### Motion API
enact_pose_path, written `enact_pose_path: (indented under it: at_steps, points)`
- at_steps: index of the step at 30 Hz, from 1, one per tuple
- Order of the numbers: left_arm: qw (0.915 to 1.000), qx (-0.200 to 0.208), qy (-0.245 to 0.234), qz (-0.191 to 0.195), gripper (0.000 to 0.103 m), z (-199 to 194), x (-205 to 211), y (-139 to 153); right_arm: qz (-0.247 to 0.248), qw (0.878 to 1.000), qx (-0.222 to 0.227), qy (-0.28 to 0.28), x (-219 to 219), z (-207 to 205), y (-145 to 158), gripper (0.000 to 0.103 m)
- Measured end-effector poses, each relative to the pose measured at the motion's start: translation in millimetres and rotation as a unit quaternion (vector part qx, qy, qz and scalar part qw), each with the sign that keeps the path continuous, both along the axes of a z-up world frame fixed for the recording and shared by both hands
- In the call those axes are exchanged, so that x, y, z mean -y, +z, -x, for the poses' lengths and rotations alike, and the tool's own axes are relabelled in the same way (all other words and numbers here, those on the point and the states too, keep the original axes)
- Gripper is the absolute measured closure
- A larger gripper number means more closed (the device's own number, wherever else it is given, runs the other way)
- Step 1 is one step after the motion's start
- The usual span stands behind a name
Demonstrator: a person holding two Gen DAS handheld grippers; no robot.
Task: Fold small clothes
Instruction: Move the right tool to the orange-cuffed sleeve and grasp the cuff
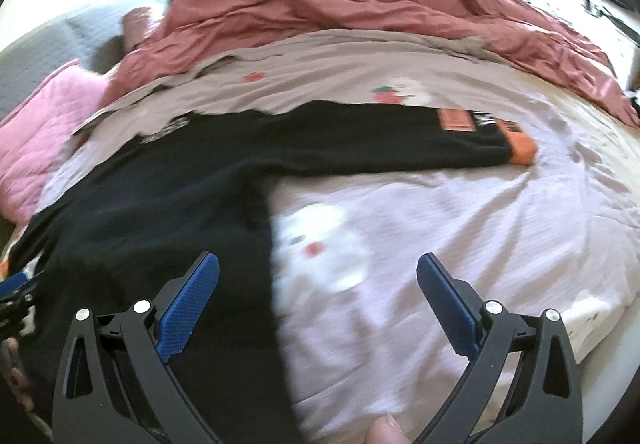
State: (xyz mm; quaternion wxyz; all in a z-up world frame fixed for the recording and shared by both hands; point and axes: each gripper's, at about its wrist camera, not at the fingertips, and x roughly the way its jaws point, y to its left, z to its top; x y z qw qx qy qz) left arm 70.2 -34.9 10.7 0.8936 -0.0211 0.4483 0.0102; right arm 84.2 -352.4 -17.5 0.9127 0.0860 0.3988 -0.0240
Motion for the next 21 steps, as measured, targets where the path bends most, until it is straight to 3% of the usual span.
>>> enact_pose_path:
  at_steps: [15,21]
  points:
    - [0.9997,-0.013,0.017,-0.013,0.009,-68,2,-7,0.035,0.992,-0.001,-0.117,117,-57,-6,0.004]
    - [0.9992,-0.013,0.027,-0.028,0.009,-98,1,-13,0.048,0.989,-0.004,-0.137,156,-79,-7,0.004]
